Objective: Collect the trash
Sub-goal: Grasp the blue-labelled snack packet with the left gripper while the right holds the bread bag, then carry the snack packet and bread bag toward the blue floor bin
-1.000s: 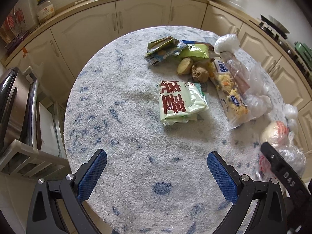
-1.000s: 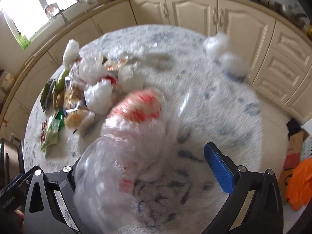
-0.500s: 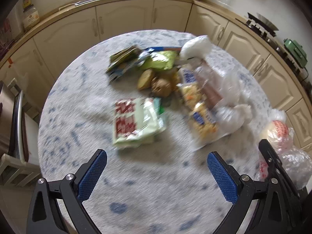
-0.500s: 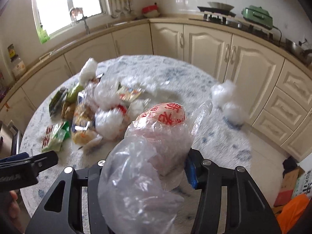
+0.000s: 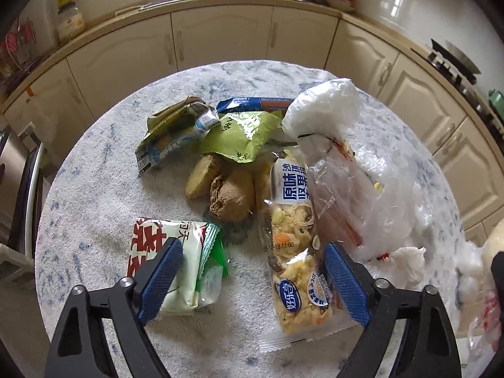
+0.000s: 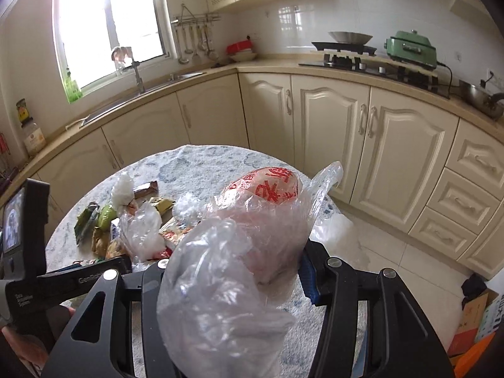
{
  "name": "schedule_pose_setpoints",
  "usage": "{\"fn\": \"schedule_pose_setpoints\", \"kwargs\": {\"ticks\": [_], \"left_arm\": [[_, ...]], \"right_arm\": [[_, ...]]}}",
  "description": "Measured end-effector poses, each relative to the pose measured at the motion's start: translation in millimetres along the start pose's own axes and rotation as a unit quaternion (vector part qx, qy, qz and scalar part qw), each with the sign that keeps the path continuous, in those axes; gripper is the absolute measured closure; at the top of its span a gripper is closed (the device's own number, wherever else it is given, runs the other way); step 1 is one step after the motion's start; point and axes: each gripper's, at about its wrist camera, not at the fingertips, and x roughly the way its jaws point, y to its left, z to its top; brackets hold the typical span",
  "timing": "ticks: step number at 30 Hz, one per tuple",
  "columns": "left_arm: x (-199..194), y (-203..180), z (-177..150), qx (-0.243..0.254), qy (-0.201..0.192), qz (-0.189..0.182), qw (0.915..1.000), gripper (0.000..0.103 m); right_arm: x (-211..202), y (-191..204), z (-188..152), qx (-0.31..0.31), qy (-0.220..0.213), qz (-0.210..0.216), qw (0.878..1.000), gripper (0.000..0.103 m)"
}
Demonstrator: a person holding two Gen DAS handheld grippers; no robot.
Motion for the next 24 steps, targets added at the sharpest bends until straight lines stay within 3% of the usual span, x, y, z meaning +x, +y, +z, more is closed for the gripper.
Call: {"fn": "schedule_pose_setpoints", "kwargs": {"ticks": [3,4,5,6,13,16,20,24], "left_arm": [[1.2,-12.1,-7.7,0.040,-0.019,0.003,0.9990,0.038],[-1.6,-12.0,-10.6,0.049,-0.024,-0.003,0.9985,0.051],[-3.6,-13.7,-13.5,0.060,-0.027,-0.015,0.9977,0.078],[-4.6,-13.3,-14.7,0.061,-0.022,-0.032,0.9974,0.080],[-17.7,-1.7,-22.6,0.080,-0.005,-0.057,0.9952,0.086],[-40.9,6.3,-39.2,0.104,-0.013,-0.066,0.9923,0.086],[-62.8,17.2,-71.1,0.129,0.008,-0.090,0.9875,0.085],[-69.8,27.6,-94.1,0.145,0.027,-0.081,0.9857,0.082]], "right_arm": [[9.6,-2.2,0.3,0.010,0.007,0.007,1.000,0.050],[11.3,-3.3,-0.2,0.013,0.011,0.010,1.000,0.050],[12.6,-3.5,-0.5,0.016,0.014,0.012,1.000,0.050],[13.0,-4.1,-1.7,0.018,0.015,0.012,1.000,0.050],[5.1,-6.1,-8.3,0.027,0.020,0.011,0.999,0.050],[-3.9,-7.6,-13.9,0.033,0.024,0.012,0.999,0.050],[-18.7,-8.1,-23.2,0.036,0.024,0.017,0.999,0.050],[-33.8,-3.9,-34.0,0.031,0.022,0.019,0.999,0.050]]}}
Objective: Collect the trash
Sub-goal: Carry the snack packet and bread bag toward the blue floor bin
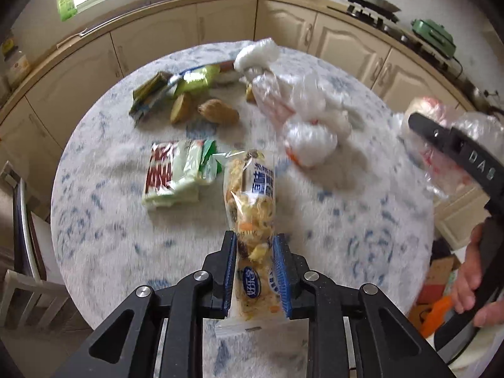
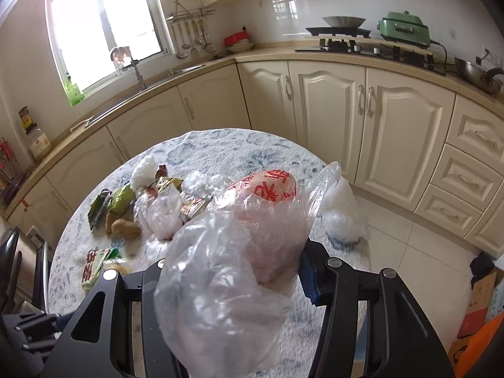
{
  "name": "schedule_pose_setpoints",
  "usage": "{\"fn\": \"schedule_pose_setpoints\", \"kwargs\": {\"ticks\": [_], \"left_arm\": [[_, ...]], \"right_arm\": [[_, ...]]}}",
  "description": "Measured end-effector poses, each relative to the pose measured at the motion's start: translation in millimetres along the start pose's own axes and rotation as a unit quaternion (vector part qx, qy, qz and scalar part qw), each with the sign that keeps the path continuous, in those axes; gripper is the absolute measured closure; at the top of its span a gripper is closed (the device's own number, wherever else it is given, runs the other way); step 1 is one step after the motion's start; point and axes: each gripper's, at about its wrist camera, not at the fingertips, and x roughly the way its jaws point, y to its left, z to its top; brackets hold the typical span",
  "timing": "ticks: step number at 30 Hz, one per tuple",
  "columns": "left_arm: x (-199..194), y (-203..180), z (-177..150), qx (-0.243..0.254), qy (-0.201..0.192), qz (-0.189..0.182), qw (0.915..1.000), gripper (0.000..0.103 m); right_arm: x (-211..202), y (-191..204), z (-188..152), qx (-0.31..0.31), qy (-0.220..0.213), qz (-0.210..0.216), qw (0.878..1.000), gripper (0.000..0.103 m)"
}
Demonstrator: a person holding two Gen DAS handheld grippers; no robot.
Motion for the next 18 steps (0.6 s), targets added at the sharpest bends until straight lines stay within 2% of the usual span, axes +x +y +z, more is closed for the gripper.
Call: {"fn": "schedule_pose_setpoints", "kwargs": {"ticks": [1,3,4,5,7,9,10,11,12,13,18], "left_arm": [[0.3,0.6,-1.1,-0.002,0.000,0.011,0.9999,0.079],[3.6,-0.2,-1.0,-0.006,0.002,0.031,0.9995,0.062],[4.1,0.1,-3.1,-0.012,0.006,0.034,0.9993,0.040],[7.6,2.4,-3.0,-0.020,0.009,0.034,0.9992,0.025],[13.9,5.7,-3.7,-0.034,0.012,0.031,0.9989,0.028],[31.0,5.8,-1.2,-0.035,0.019,0.038,0.9985,0.037],[33.1,2.9,-0.3,-0.030,0.008,0.045,0.9985,0.038],[33.6,-0.1,-0.2,-0.024,-0.001,0.046,0.9986,0.049],[33.8,-3.8,0.0,-0.020,-0.006,0.037,0.9991,0.056],[35.0,-7.0,-0.1,-0.016,-0.006,0.029,0.9994,0.072],[37.3,-14.2,0.0,-0.009,-0.015,0.045,0.9988,0.075]], "right_arm": [[-1.1,0.3,-1.7,0.000,0.001,0.000,1.000,0.050],[-2.5,1.1,-5.8,0.003,0.006,-0.002,1.000,0.050],[-2.2,0.9,-6.4,0.004,0.009,-0.003,1.000,0.050],[-1.4,1.1,-8.5,0.005,0.013,-0.004,1.000,0.050],[0.2,0.4,-10.1,0.005,0.018,-0.006,1.000,0.050],[4.0,0.2,-12.2,0.006,0.025,-0.011,1.000,0.050],[5.9,-0.3,-12.8,0.007,0.028,-0.013,0.999,0.050],[8.3,-1.0,-12.9,0.008,0.032,-0.015,0.999,0.050],[9.6,-1.8,-13.0,0.008,0.035,-0.016,0.999,0.050],[10.0,-2.4,-12.9,0.008,0.037,-0.017,0.999,0.050],[2.6,-2.4,-14.7,0.004,0.029,-0.019,0.999,0.050]]}}
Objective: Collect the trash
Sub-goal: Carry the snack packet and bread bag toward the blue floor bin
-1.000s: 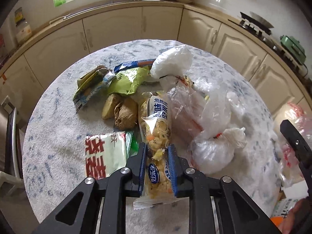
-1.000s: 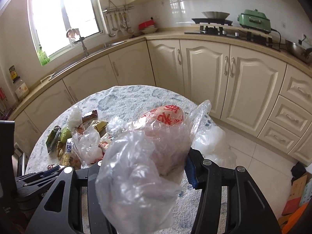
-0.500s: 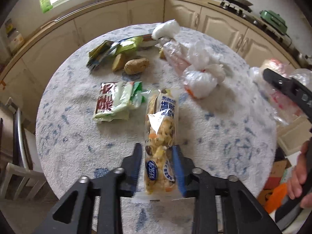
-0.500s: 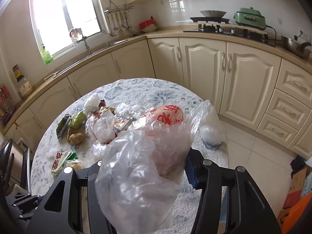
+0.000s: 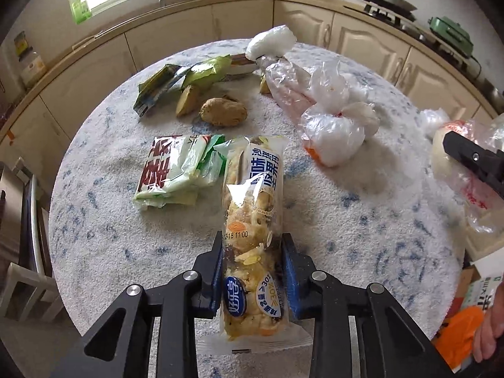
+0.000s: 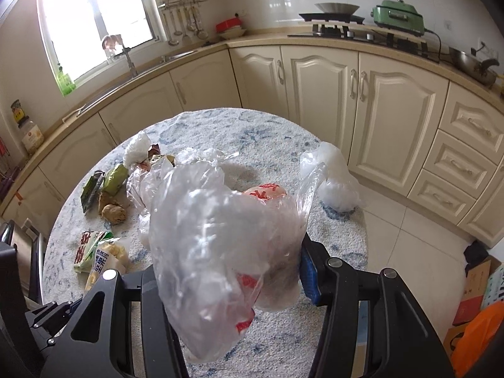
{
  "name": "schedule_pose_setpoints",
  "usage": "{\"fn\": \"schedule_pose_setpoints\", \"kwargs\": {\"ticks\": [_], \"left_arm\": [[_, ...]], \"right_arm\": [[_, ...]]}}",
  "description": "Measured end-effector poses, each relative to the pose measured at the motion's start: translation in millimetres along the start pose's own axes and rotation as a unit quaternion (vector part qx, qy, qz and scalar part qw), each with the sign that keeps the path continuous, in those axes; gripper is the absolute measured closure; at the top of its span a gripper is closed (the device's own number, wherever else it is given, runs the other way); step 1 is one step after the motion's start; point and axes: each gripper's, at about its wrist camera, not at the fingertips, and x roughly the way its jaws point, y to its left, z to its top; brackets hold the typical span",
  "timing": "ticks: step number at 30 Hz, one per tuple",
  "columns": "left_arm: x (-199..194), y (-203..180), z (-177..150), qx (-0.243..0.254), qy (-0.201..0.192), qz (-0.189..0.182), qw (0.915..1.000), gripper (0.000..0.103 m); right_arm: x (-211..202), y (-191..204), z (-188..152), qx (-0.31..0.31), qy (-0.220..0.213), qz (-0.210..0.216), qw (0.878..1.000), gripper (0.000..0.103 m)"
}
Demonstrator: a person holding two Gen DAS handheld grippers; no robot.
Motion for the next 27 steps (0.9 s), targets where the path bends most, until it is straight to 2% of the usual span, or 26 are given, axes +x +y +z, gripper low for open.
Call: {"fn": "schedule_pose_setpoints", "kwargs": {"ticks": [3,11,18,23,27], "left_arm": [[-4.3,0.0,2.2,-0.004,-0.005,0.000,1.0000,0.075],[-40.5,-0.7,1.4,-0.005,-0.054,-0.007,0.9985,0.076],[-77.7,-7.7,-18.0,0.019,-0.091,-0.026,0.9953,0.076],[-94.3,-18.2,-25.9,0.041,-0.097,-0.042,0.9935,0.076],[-103.4,-41.3,-25.8,0.069,-0.102,-0.058,0.9907,0.076]], "right_arm": [[-10.4,0.5,-2.1,-0.002,-0.006,0.002,1.000,0.050],[-44.5,6.5,-8.5,-0.012,-0.033,0.004,0.999,0.050],[-74.5,8.0,-18.1,-0.010,-0.057,-0.004,0.998,0.050],[-90.7,-1.3,-25.2,0.000,-0.067,-0.016,0.998,0.050],[-102.4,-18.9,-30.0,0.015,-0.077,-0.036,0.996,0.050]]}}
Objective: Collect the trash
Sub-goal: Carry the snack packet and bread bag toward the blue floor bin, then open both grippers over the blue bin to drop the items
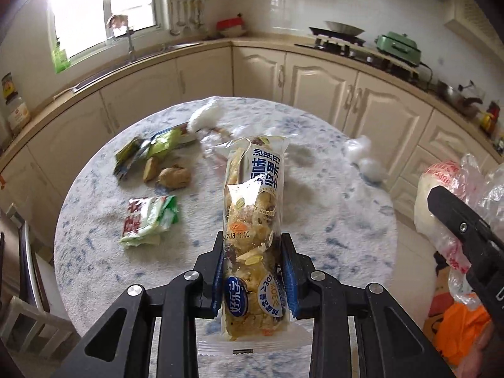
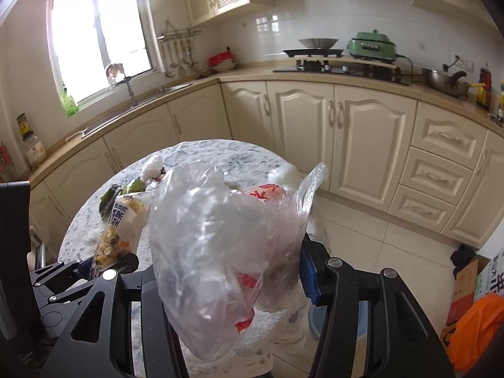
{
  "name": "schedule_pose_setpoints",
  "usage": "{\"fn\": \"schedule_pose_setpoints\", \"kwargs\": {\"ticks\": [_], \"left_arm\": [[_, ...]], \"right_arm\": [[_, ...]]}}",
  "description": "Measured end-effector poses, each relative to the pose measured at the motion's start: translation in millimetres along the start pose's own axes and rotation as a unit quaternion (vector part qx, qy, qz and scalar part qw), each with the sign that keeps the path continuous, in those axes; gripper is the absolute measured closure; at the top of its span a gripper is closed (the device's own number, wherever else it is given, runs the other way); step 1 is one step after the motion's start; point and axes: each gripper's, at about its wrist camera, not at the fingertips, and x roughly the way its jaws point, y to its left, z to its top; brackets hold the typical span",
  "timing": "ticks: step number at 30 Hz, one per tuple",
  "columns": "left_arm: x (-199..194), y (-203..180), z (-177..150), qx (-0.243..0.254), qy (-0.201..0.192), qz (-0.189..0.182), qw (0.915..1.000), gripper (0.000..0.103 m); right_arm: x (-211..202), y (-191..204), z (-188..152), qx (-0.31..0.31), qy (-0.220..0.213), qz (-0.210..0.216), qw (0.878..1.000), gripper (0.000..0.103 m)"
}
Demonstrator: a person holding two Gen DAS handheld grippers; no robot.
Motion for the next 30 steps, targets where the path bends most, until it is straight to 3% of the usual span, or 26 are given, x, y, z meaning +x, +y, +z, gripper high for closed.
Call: {"fn": "schedule_pose_setpoints", "kwargs": {"ticks": [10,21,27,30], "left_arm": [[12.5,-91.3,12.2,0.092,0.002,-0.069,0.9934,0.076],[58.1,-195.7,14.9,0.182,0.048,-0.145,0.9713,0.075],[111.3,-229.5,26.3,0.211,0.079,-0.156,0.9617,0.075],[135.7,-250.9,32.9,0.234,0.083,-0.144,0.9579,0.072]], "right_arm": [[-19.3,-79.9,-10.6,0.062,-0.002,-0.095,0.994,0.050],[-33.1,-167.4,-36.2,0.138,0.023,-0.199,0.970,0.050],[-27.1,-199.0,-49.0,0.169,0.046,-0.226,0.958,0.050],[-24.7,-210.3,-54.8,0.180,0.057,-0.237,0.953,0.050]]}}
